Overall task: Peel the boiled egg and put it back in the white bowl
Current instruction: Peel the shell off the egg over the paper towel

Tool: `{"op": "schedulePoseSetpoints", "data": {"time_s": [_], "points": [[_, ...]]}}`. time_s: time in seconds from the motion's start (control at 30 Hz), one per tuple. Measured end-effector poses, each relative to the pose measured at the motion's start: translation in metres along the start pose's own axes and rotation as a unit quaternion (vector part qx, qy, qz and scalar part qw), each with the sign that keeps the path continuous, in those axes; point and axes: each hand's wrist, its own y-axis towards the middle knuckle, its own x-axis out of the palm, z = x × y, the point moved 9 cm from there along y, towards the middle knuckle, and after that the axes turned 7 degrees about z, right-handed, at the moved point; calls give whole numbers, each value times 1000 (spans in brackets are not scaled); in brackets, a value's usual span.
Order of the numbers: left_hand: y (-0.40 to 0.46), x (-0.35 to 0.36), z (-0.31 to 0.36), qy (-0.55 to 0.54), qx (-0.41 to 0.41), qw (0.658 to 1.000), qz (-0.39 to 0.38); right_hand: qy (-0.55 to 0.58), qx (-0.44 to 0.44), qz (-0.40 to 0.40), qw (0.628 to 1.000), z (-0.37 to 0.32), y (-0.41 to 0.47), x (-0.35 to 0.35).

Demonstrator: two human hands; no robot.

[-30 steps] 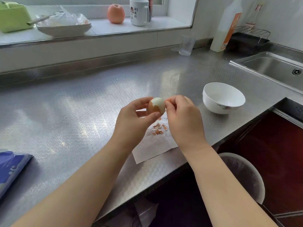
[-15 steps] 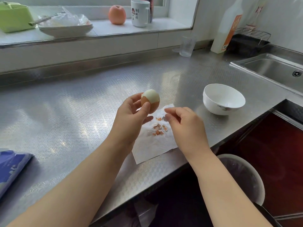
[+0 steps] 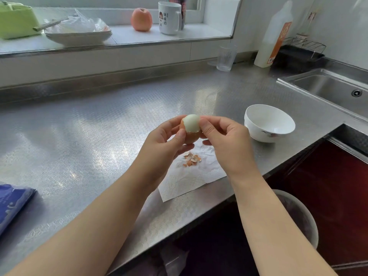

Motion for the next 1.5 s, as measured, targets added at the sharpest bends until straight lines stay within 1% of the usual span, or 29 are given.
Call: {"op": "schedulePoseSetpoints", "data": {"time_s": [0.13, 0.33, 0.5, 0.77, 0.87, 0.97, 1.07, 1.23, 1.33, 1.43, 1.5], "points": [[-1, 1, 0, 18, 5, 1000, -14, 11, 4, 10, 1000, 1, 0, -3], [-3, -4, 6, 87, 43, 994, 46, -62, -16, 49, 997, 0, -5, -6], [-4, -6, 11, 151, 78, 984, 63, -102, -38, 65, 992, -4, -6, -4], [-2, -4, 9, 142, 75, 986, 50, -130, -53, 80, 987, -4, -2, -1], [-2, -7, 8, 145, 78, 984, 66, -146, -73, 86, 983, -8, -2, 0], [1, -14, 6, 142, 64, 983, 94, -131, -76, 90, 984, -11, -4, -5], [2, -22, 5, 112, 54, 985, 118, -158, -79, 64, 982, -7, -6, -7], [2, -25, 5, 79, 52, 987, 130, -225, -29, 6, 974, 17, -10, -1], [2, -24, 4, 74, 54, 988, 126, -191, -1, -17, 981, 19, -12, 3], [2, -22, 5, 91, 61, 986, 124, -116, 3, 14, 993, 9, -10, 2], [1, -21, 7, 114, 73, 982, 130, -79, 5, 21, 997, 5, -11, 5]]}}
